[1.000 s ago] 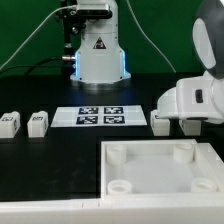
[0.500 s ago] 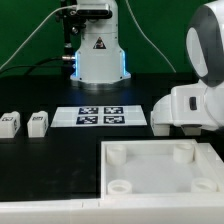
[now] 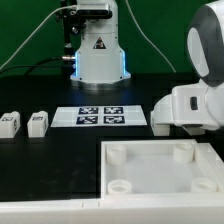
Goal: Assemble one leg
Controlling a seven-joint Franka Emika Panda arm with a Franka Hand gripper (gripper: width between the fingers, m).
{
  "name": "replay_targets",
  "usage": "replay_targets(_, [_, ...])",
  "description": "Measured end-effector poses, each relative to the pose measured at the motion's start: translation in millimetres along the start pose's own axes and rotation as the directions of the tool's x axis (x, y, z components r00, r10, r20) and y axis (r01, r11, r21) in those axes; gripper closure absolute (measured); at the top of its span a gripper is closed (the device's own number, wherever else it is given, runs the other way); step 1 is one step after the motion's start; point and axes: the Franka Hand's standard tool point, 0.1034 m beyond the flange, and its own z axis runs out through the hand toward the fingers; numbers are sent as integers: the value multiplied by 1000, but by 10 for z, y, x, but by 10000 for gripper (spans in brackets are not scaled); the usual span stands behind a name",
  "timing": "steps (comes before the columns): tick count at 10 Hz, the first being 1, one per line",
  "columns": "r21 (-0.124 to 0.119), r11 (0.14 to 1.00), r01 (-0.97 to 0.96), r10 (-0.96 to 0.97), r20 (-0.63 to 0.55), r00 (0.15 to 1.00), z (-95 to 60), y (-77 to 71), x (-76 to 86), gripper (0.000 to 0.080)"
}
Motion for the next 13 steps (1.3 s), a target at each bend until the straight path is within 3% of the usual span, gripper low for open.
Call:
replay_targets(1, [0,1000,0,0,0,1000,0,0,0,509])
replay_targets(10, [2,1000,6,-6,-14,1000,-40,2,-5,508])
replay_targets(11, [1,1000,32,-32,-7,999,-220,71,-101,508])
replay_targets(12, [15,999,31,-29,-106,994,-450,74,-76,508])
replay_targets(13, [26,999,33,-26,-214,976,-650,85,-152,506])
